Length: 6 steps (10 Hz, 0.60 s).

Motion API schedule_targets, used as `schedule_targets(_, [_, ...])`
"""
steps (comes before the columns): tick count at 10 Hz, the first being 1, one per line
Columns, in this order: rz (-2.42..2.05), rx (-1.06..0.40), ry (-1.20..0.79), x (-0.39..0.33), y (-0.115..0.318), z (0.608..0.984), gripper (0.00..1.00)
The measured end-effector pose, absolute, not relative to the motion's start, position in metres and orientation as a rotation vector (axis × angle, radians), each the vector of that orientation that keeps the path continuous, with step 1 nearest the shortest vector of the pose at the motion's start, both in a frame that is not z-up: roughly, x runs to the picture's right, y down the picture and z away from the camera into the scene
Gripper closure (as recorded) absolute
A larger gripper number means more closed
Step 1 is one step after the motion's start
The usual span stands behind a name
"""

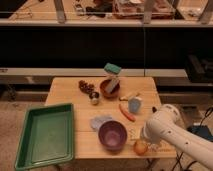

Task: Place apple in plastic cup

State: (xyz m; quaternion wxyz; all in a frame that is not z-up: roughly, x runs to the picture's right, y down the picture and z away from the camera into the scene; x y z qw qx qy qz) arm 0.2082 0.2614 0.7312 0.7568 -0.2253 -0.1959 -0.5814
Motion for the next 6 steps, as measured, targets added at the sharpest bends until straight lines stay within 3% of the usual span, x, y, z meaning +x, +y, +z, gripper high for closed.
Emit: schedule_targets(6, [-1.258, -0.505, -0.391, 0.214, 0.261, 0.754, 0.20])
